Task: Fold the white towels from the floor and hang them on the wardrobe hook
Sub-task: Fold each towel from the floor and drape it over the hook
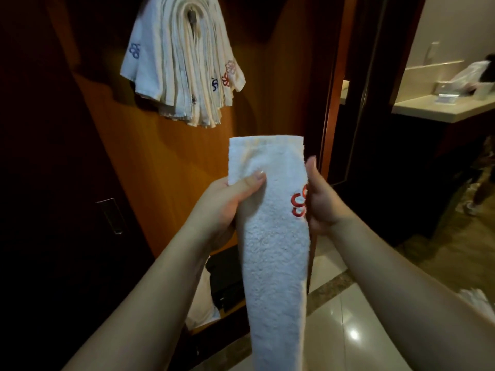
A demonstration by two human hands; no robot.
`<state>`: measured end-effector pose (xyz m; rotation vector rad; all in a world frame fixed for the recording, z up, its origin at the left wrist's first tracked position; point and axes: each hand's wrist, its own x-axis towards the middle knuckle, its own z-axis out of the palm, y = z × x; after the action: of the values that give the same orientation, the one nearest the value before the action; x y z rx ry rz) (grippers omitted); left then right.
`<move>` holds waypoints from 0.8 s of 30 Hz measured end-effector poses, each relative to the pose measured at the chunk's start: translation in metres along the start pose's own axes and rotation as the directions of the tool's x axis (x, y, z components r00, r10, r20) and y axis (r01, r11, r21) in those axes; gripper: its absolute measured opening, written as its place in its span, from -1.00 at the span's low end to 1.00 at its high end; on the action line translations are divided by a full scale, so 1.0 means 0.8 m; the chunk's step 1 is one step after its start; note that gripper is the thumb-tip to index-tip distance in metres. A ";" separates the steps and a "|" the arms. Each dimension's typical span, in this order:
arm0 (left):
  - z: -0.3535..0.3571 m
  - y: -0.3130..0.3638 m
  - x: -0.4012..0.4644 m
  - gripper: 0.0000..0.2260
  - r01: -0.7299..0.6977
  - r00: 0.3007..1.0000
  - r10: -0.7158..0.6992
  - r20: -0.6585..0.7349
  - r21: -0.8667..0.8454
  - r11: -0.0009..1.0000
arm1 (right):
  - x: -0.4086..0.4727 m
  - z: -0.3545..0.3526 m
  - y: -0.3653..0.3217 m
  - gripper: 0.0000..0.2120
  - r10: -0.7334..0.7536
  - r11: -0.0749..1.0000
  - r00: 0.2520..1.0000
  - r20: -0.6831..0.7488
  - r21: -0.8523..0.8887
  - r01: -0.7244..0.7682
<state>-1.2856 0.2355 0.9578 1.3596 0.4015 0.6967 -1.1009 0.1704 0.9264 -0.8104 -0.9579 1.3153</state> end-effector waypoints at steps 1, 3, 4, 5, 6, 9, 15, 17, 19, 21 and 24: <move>0.001 0.004 0.001 -0.82 0.009 1.000 -0.010 -0.028 -0.017 1.000 | -0.001 -0.007 0.018 -0.20 0.021 0.999 0.999 0.028 0.042 -0.022; 0.003 0.012 0.005 -0.76 0.012 0.995 -0.015 -0.094 -0.026 1.000 | -0.003 -0.017 0.056 -0.20 0.047 0.991 0.995 0.092 0.117 -0.058; 0.002 0.016 0.008 -0.74 0.008 0.992 -0.011 -0.127 -0.019 1.000 | -0.006 -0.018 0.072 -0.20 0.074 0.984 0.990 0.117 0.153 -0.092; 0.001 0.020 0.011 -0.74 0.003 0.988 -0.006 -0.156 -0.018 1.000 | -0.009 -0.019 0.086 -0.20 0.107 0.972 0.987 0.123 0.195 -0.130; -0.001 0.023 0.013 -0.75 0.001 0.983 -0.005 -0.183 -0.021 1.000 | -0.011 -0.021 0.097 -0.22 0.134 0.964 0.984 0.115 0.213 -0.156; -0.010 0.032 0.021 -0.72 0.014 0.968 -0.015 -0.252 -0.008 1.000 | -0.013 -0.010 0.109 -0.18 0.217 0.970 0.974 0.068 -0.126 -0.208; -0.032 0.057 0.040 -0.74 0.011 0.951 -0.011 -0.309 0.001 1.000 | 0.004 0.016 0.109 -0.45 0.186 0.774 0.963 -0.194 -0.574 -0.266; -0.038 0.068 0.046 -0.74 0.018 0.956 -0.014 -0.294 0.009 1.000 | 0.005 0.011 0.108 -0.53 0.152 0.776 0.965 -0.212 -0.579 -0.249; -0.045 0.080 0.051 -0.71 0.027 0.966 -0.022 -0.257 0.017 0.999 | 0.004 0.005 0.103 -0.43 0.122 0.817 0.972 -0.199 -0.536 -0.212; -0.052 0.093 0.056 -0.69 0.023 0.979 -0.020 -0.203 0.010 1.000 | 0.004 0.001 0.098 -0.34 0.076 0.860 0.981 -0.179 -0.486 -0.155; -0.058 0.106 0.065 -0.66 0.018 0.989 -0.022 -0.144 -0.034 0.999 | 0.007 -0.005 0.093 -0.10 0.037 0.898 0.988 -0.150 -0.428 -0.099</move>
<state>-1.2951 0.3093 1.0385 1.2764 0.5159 0.7845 -1.1278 0.1837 0.8580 -1.2731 -1.1379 1.0970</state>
